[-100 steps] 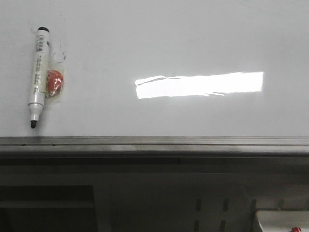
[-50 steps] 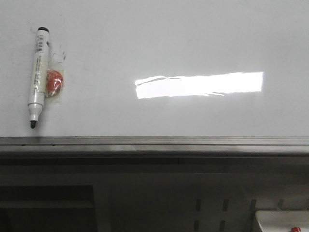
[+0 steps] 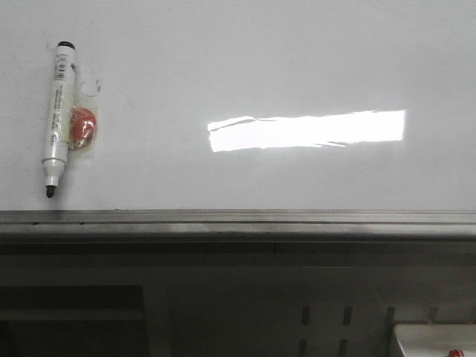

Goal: Write number 4 on whiteboard

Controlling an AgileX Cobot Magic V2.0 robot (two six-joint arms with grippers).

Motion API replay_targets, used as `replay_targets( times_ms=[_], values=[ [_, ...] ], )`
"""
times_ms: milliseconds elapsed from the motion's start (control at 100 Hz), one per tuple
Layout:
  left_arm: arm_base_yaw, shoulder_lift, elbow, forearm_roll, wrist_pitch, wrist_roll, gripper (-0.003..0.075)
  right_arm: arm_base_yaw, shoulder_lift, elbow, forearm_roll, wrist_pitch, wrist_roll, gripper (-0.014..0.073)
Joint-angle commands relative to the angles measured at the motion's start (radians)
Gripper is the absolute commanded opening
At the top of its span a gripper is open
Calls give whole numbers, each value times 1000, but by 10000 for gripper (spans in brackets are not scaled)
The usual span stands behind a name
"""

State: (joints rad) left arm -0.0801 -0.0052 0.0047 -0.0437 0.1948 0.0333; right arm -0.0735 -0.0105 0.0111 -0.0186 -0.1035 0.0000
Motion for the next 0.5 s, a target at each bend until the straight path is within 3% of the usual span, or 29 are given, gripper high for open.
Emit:
replay_targets(
  times_ms=[0,230,490],
  values=[
    [4,-25,35,31,-162,-5,-20,3,-15,23,-12,-188,0,-66],
    [4,-25,33,-14,-263,-5,-20,3,-15,20,-12,-47,0,-66],
    [4,59,-24,-45,-229,-5,-20,7,130,-124,19,226,0,-65]
  ],
)
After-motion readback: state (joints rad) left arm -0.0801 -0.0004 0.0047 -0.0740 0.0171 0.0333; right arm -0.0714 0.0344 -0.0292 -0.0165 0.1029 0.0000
